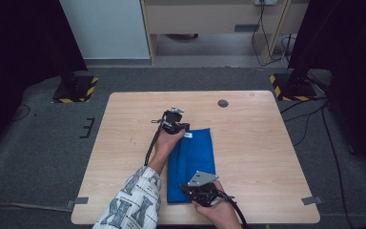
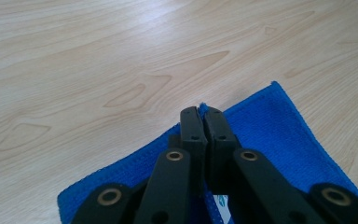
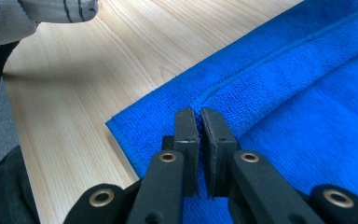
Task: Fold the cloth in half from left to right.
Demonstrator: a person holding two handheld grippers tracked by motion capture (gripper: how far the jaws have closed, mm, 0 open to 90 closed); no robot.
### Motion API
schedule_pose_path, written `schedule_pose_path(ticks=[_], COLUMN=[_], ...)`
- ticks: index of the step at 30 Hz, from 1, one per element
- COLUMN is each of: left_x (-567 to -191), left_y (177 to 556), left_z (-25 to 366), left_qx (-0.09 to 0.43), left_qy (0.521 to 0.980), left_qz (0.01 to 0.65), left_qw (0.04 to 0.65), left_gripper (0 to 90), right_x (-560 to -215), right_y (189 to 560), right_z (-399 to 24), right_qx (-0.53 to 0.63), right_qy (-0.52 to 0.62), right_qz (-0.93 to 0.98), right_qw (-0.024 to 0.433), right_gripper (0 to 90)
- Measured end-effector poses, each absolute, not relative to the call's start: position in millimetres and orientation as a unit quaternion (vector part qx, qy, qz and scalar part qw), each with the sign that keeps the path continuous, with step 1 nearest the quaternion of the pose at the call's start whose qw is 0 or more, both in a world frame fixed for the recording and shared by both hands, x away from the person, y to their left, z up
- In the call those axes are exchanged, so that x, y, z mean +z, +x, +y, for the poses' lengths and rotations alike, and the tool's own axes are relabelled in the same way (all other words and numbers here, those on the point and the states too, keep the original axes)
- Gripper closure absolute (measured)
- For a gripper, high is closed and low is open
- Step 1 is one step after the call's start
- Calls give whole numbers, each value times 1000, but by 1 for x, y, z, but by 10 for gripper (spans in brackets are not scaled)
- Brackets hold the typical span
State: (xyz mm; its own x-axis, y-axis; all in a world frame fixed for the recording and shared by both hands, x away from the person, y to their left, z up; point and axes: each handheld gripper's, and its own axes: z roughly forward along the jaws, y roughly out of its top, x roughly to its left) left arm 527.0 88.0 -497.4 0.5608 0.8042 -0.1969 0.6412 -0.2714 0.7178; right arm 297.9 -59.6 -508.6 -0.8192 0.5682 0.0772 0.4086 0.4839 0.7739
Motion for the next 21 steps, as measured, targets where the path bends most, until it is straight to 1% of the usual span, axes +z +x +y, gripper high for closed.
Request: schedule_pose_path(ticks=[13,21], left_x=[-501,-502], left_y=[528,526], left_z=[72,63], left_qx=[87,79], left_qy=[785,787], left_qz=[457,453], left_qw=[409,411], left_gripper=[875,875], right_x=[-506,-507], right_y=[293,291], right_z=[-82,-92], right_qx=[412,408], right_qy=[299,310], right_qz=[854,852], right_qw=[108,108], right_gripper=[844,849])
